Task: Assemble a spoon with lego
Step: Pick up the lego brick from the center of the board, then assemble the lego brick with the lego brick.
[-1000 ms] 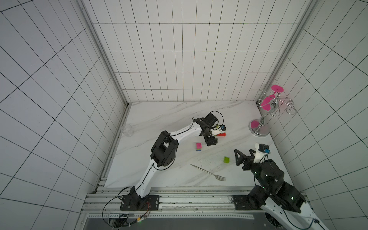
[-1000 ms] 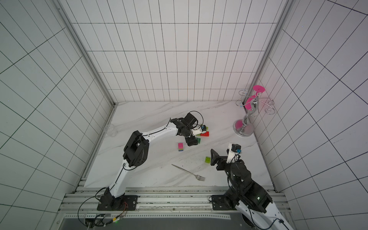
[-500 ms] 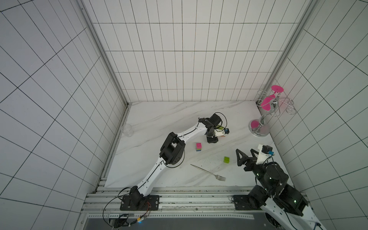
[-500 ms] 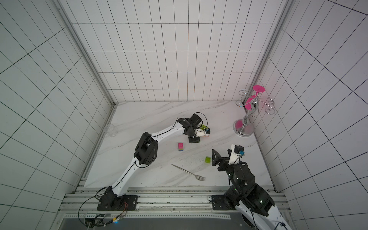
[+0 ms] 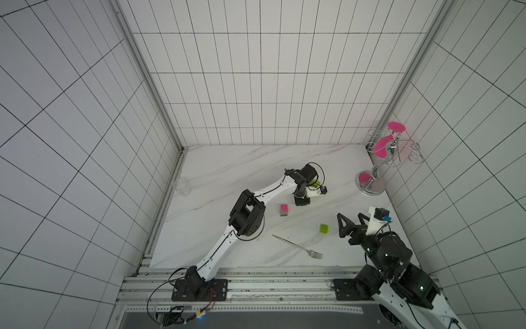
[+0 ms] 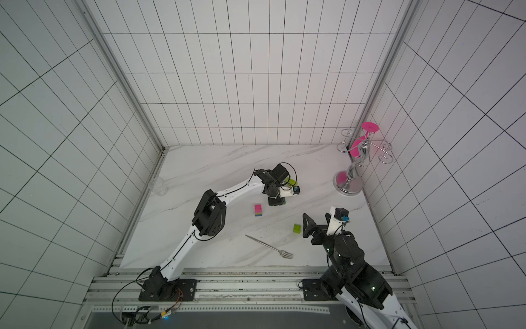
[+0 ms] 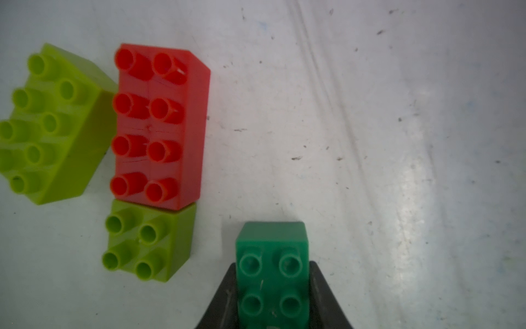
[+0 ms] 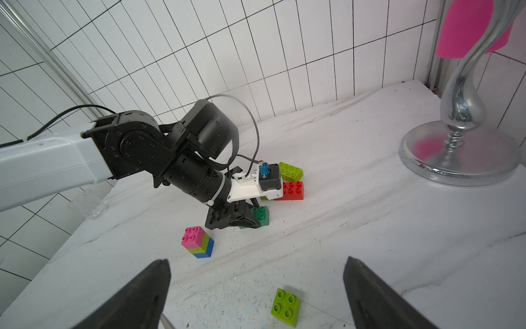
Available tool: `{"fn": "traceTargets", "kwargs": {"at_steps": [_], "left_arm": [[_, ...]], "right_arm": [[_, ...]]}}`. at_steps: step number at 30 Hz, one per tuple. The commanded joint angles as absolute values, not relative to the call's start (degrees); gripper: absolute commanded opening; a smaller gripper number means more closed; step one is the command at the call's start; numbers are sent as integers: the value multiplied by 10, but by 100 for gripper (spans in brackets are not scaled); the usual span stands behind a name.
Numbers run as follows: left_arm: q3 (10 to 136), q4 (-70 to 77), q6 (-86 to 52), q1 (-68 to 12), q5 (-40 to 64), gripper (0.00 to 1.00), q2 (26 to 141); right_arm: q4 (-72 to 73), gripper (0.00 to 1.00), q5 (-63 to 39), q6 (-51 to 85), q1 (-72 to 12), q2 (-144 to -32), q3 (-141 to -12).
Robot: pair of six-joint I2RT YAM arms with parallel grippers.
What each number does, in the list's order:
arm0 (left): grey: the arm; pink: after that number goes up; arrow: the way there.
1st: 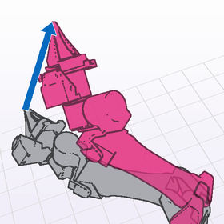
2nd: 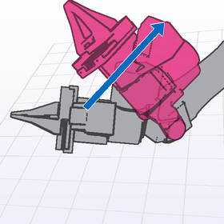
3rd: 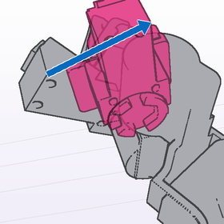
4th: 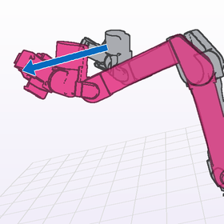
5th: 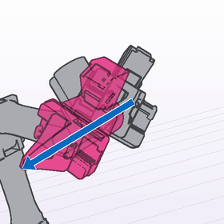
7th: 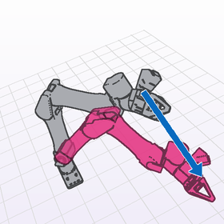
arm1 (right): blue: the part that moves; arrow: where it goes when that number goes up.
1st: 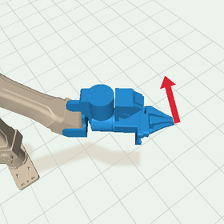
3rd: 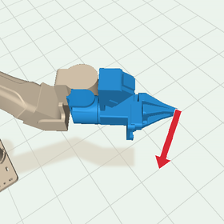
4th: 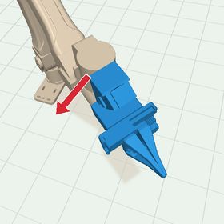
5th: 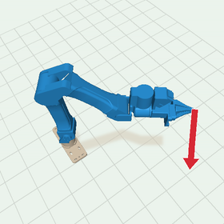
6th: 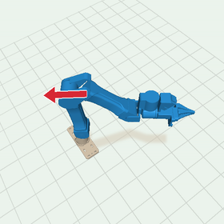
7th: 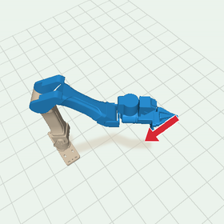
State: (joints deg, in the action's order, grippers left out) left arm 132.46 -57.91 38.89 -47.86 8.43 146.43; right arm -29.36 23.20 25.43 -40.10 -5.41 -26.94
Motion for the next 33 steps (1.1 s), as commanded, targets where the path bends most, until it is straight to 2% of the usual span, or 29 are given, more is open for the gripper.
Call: {"fn": "traceTargets", "kwargs": {"at_steps": [1,6,16,24,33], "left_arm": [[1351,-563,350,-482,79,24,1409],[1319,-601,324,-483,95,24,1318],[1097,-636,299,-477,23,25,1120],[977,-611,300,-472,28,25,1086],[936,-552,336,-448,78,25,1088]], "right_arm": [[-292,99,233,250,-397,-49,-255],[-291,99,231,250,-397,-50,-254],[-291,99,224,252,-397,-51,-252],[-288,98,218,253,-396,-54,-248],[-284,99,216,252,-396,-61,-245]]}}
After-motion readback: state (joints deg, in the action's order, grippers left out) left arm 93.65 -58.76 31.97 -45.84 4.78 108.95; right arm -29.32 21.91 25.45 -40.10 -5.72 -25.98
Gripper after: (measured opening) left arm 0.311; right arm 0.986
